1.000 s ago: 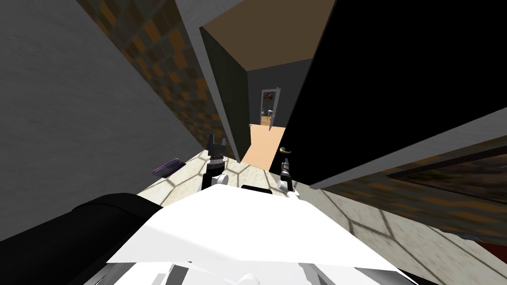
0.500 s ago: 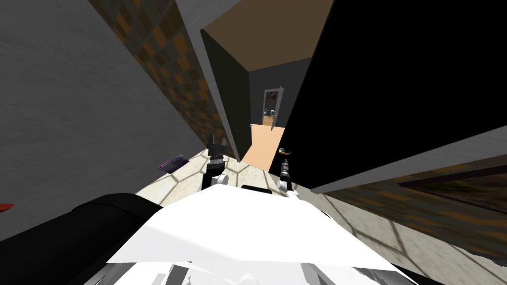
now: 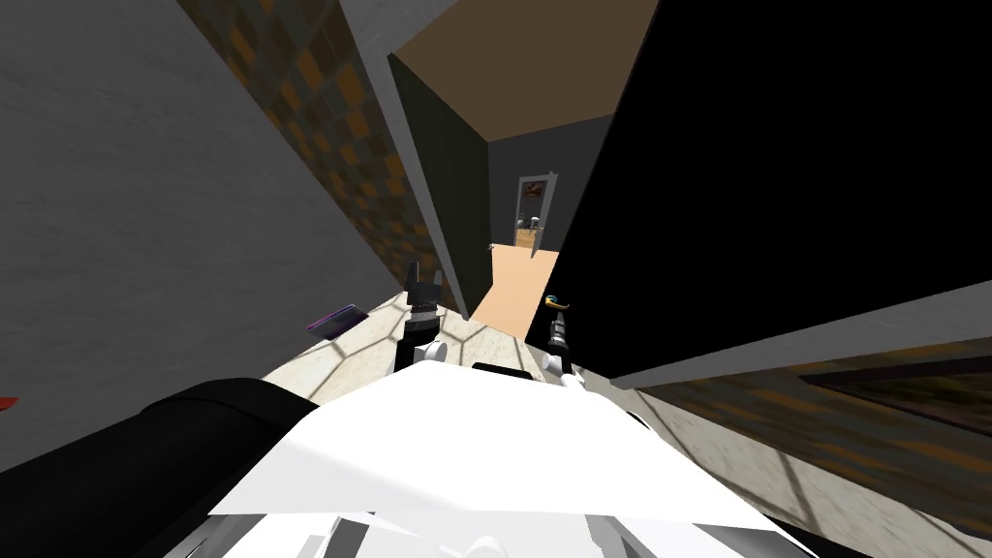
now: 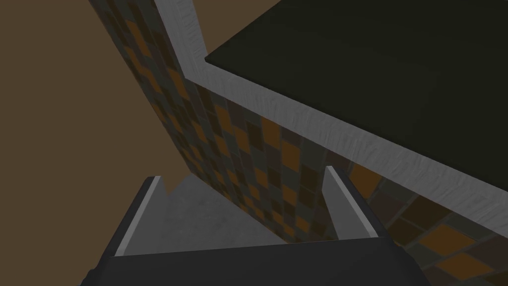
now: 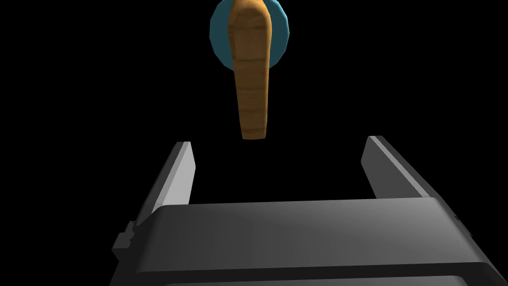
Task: Push the door open
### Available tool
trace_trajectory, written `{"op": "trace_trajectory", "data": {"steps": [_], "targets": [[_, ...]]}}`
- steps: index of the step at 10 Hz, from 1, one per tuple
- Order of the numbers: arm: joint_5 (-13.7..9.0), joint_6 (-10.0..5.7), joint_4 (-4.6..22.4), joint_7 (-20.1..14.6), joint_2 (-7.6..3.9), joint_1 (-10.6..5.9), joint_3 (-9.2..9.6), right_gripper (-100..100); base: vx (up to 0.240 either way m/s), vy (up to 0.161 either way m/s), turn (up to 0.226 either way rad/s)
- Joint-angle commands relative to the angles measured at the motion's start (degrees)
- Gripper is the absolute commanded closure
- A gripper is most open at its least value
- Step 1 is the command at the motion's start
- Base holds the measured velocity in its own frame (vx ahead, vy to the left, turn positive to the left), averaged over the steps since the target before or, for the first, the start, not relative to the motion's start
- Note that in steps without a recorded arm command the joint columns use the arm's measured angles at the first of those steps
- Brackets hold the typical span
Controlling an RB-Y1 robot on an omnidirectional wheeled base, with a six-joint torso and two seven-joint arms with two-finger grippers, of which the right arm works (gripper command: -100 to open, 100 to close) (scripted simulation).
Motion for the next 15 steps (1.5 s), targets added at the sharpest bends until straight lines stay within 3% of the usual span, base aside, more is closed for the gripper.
{"op": "trace_trajectory", "data": {"steps": [1, 7, 8, 13, 15], "targets": [[-0.1, -0.03, -0.2, 0.0, -0.02, 0.17, -0.10, -100, 0.160, -0.068, 0.016], [-0.3, -0.57, 0.3, -0.2, -0.11, 0.41, -0.42, -100, 0.175, -0.052, 0.026], [-0.3, -0.57, 0.3, -0.2, -0.11, 0.41, -0.42, 100, -0.009, 0.002, -0.006], [-0.3, -0.57, 0.3, -0.2, -0.11, 0.41, -0.42, 100, -0.008, 0.000, 0.001], [-0.8, -0.62, 0.3, 0.1, -0.56, 0.23, -1.27, 100, 0.133, 0.009, -0.031]]}}
